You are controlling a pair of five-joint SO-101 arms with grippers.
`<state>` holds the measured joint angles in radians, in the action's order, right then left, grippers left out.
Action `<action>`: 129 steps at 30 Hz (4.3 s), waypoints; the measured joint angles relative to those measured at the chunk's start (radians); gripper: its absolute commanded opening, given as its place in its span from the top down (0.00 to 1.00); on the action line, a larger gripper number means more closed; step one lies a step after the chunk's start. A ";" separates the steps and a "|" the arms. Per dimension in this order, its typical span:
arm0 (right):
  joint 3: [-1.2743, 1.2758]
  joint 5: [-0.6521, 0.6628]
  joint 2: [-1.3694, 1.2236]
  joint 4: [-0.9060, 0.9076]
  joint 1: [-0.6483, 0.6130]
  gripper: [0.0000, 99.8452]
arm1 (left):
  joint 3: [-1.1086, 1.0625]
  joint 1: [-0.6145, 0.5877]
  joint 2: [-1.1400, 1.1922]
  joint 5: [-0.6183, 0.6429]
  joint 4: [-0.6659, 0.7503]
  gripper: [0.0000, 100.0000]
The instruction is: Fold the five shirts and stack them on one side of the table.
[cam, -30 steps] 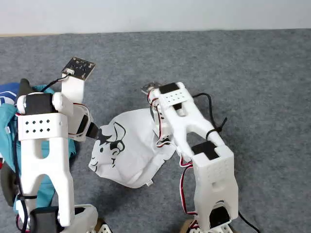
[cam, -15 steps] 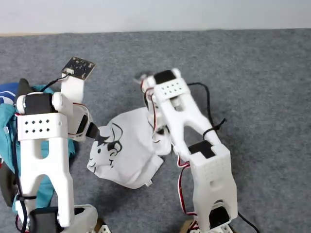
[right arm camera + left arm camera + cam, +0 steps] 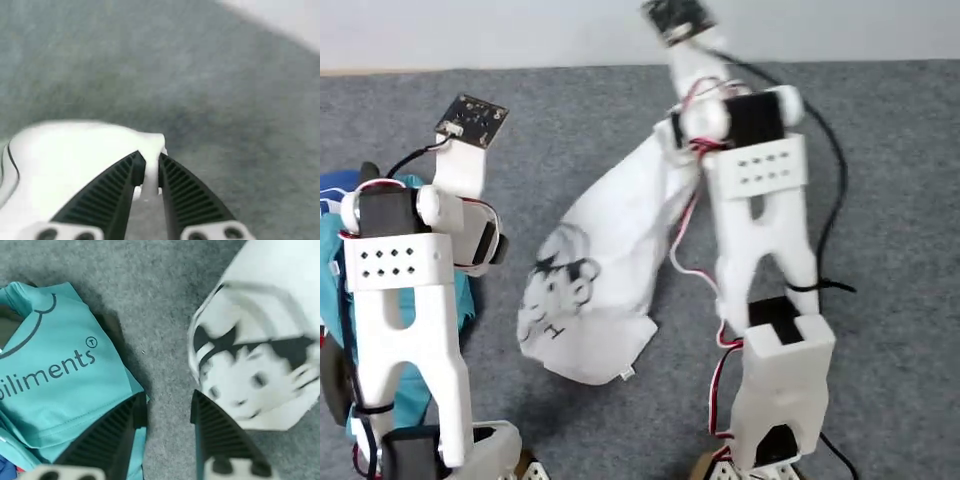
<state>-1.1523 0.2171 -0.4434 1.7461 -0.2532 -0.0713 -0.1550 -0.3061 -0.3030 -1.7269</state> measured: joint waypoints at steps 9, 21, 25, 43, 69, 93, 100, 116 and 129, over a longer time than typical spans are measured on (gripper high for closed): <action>-0.074 0.000 0.002 0.000 0.241 0.99 | 0.000 0.190 0.000 0.000 0.000 0.86; -0.051 0.063 0.002 0.008 0.517 0.99 | 0.000 0.543 0.017 0.002 0.000 0.83; 0.011 0.066 0.006 0.008 0.531 0.99 | 0.000 0.624 0.130 0.005 0.000 0.77; 0.069 0.101 0.006 0.008 0.534 0.99 | 0.078 0.675 0.588 0.029 0.157 0.99; 0.069 0.226 0.566 0.009 0.529 0.99 | 1.204 0.281 0.371 0.029 -0.008 0.99; 0.784 0.216 0.282 -0.155 0.354 0.99 | 0.681 0.288 0.852 0.002 0.206 0.92; 0.795 0.201 0.141 -0.295 0.376 0.99 | 0.872 0.253 1.010 0.000 0.203 0.86; 0.795 0.196 0.072 -0.451 0.572 0.99 | 1.263 0.133 0.867 -0.002 -0.002 0.84; 0.795 0.195 0.072 -0.364 0.618 0.99 | 0.209 0.628 0.508 -0.018 0.183 0.81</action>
<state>-0.3575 0.4120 -0.3713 1.3825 0.3652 0.1373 0.4726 0.2018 -0.3214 -1.5443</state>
